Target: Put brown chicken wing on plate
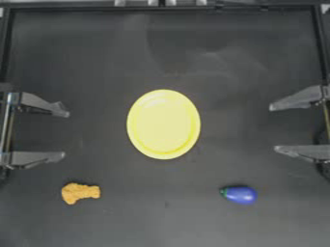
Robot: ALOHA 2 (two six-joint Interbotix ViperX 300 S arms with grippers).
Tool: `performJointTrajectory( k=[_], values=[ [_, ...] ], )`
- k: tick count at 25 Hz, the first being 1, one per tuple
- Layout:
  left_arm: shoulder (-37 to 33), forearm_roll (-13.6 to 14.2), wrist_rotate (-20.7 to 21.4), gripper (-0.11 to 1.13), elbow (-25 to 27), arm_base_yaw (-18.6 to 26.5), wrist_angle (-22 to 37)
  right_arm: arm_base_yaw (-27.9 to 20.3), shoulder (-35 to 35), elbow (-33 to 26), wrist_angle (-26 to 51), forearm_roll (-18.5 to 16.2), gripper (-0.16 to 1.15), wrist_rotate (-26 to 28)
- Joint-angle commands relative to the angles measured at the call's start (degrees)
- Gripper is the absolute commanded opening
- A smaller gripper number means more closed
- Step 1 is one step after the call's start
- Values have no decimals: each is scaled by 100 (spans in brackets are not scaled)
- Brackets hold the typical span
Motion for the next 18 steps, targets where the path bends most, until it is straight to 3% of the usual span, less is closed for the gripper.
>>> performJointTrajectory(
  k=[1,9,13,18],
  values=[
    [18,9,-18,103,-439,-9,861,9,18,-176,26,53,99,9],
    [439,0,-308,103,-1160,0,3085,0,18,-193,211,229,99,18],
    [932,26,-642,103,-1397,-62,3814,9,18,-202,229,255,99,26],
    [1415,123,-1020,103,-1600,-369,4254,9,9,-193,290,255,99,44]
  ],
)
